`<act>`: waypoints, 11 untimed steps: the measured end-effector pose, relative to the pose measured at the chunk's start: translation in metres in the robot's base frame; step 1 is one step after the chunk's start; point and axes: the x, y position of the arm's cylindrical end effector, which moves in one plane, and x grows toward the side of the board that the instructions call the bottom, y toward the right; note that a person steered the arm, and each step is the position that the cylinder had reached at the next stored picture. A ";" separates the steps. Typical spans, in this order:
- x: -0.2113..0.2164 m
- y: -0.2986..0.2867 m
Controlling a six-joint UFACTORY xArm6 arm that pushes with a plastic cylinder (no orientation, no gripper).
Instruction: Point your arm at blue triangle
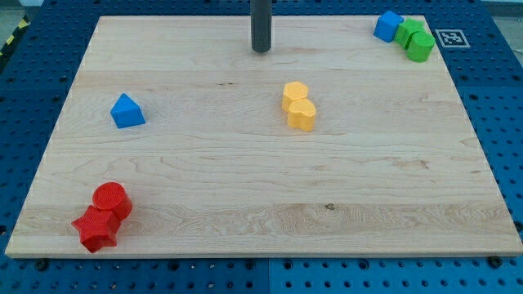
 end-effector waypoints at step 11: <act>0.152 -0.161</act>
